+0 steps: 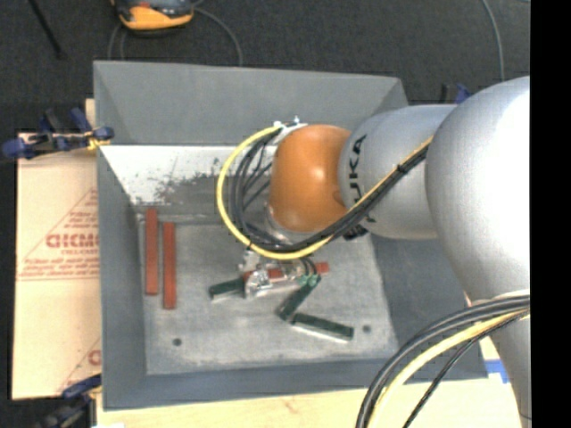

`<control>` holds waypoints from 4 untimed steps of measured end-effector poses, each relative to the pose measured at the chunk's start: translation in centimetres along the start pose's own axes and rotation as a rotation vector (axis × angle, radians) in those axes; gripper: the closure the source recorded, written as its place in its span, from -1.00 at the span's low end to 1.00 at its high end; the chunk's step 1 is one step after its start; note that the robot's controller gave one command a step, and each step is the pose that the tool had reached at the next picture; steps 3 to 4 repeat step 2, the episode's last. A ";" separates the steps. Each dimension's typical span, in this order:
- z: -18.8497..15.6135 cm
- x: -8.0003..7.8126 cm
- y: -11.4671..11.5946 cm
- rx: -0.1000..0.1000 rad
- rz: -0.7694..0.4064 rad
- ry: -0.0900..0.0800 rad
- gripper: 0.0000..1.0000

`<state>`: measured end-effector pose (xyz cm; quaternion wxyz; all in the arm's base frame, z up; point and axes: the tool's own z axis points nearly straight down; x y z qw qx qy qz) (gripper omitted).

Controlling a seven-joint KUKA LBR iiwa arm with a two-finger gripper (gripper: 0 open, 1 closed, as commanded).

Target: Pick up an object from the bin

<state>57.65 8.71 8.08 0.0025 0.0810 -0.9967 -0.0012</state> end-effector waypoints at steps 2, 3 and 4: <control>-14.8 -3.1 -2.0 0.004 0.003 -0.010 1.00; -14.8 -3.1 -2.0 0.004 0.003 -0.010 1.00; -14.8 -3.1 -2.0 0.004 0.003 -0.010 1.00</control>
Offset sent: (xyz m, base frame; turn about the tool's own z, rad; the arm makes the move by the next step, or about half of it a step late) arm 0.0334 -0.0143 0.1457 -0.0016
